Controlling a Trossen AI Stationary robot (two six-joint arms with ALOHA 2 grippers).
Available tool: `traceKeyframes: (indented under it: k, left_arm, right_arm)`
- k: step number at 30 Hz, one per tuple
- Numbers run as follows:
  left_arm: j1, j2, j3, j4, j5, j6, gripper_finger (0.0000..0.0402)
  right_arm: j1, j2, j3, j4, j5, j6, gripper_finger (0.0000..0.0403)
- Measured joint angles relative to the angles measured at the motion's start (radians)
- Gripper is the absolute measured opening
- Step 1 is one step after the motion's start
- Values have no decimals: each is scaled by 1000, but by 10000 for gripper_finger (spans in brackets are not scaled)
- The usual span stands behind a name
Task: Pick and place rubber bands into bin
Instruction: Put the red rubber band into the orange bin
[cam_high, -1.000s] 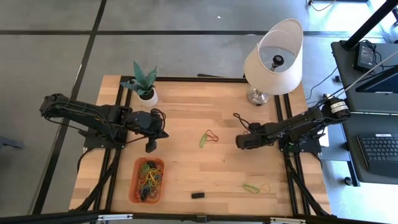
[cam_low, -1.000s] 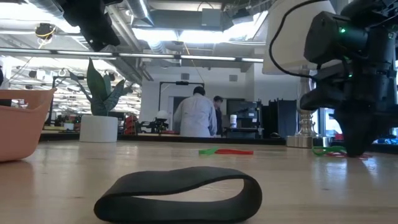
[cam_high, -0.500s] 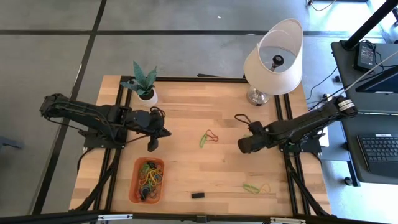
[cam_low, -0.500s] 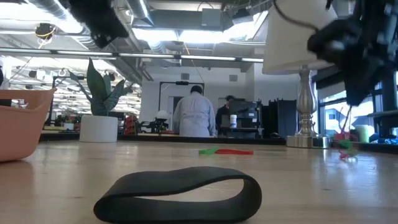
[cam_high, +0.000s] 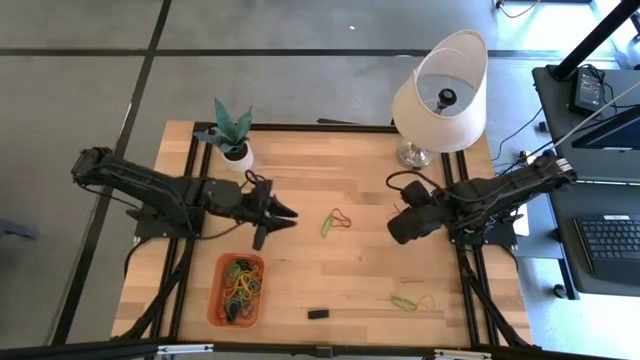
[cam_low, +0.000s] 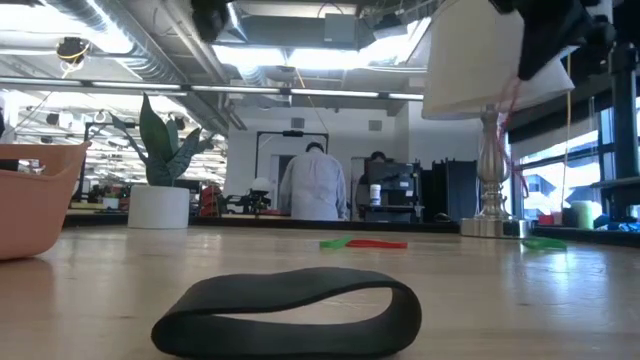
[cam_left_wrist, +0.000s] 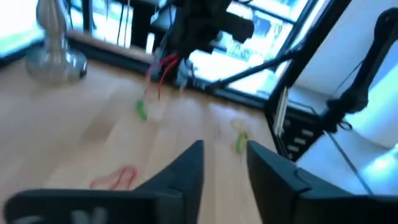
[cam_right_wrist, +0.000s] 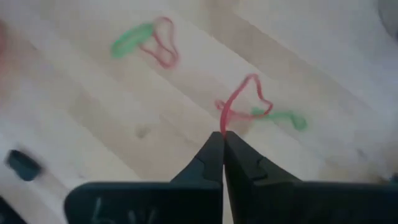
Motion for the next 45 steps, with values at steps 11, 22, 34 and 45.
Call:
traceKeyframes:
  k: [11,22,34,45]
  left_arm:
    - [-91,363,56,544,-186,214,205]
    - [-75,655,375,469,-339,299,207]
    - [-73,730,465,324,-354,218,199]
    - [-78,731,465,249,-304,121,12]
  right_arm:
    - [0,11,10,492,15,-469,3]
    - [0,22,9,697,-18,-691,4]
    - [23,22,9,688,-58,-749,4]
    - [29,22,9,682,-58,-750,5]
